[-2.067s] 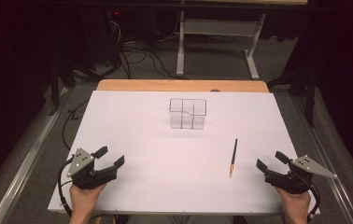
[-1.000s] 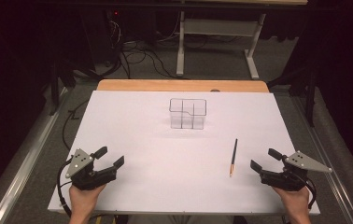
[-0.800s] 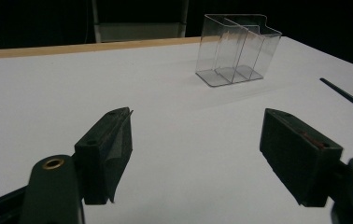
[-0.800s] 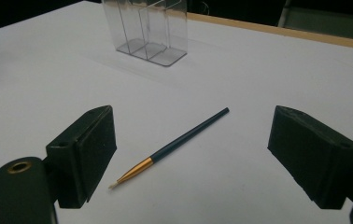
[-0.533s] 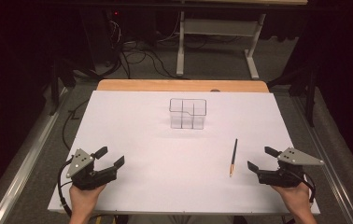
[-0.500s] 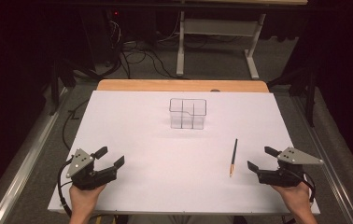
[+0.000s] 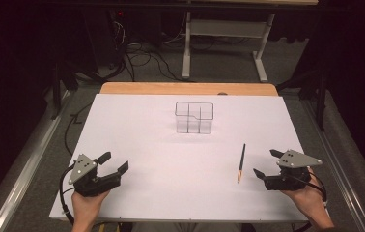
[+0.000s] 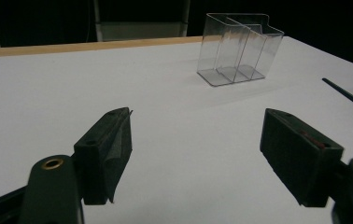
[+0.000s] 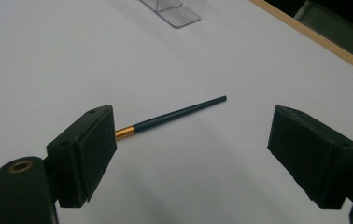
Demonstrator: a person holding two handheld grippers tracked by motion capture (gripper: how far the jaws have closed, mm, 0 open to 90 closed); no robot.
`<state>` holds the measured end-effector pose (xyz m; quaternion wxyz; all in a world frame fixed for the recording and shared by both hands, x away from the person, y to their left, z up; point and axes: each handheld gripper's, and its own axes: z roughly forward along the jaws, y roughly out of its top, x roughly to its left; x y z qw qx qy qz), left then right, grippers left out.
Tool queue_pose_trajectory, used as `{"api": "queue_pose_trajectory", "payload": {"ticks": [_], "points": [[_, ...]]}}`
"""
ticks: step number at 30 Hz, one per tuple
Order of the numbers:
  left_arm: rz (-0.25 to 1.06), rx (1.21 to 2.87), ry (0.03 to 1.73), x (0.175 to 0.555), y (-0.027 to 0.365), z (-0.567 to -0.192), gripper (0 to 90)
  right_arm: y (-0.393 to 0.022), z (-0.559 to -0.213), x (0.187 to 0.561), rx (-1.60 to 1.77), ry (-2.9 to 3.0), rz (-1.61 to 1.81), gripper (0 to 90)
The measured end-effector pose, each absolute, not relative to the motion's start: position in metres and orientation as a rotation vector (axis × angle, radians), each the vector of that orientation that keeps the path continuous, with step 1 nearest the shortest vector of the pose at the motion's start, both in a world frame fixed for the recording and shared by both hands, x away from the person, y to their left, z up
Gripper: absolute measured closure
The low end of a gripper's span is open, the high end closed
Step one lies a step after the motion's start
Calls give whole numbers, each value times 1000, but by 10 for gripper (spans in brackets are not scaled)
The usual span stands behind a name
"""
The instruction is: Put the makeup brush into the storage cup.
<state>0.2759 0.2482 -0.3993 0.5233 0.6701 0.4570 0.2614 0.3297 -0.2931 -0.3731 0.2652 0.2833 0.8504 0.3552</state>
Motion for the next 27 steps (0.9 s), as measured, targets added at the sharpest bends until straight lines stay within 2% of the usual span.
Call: {"api": "queue_pose_trajectory", "payload": {"ticks": [27], "points": [[623,1604,1095,276,248,-400,252,-272,-361,367,417,2604,718,174]]}}
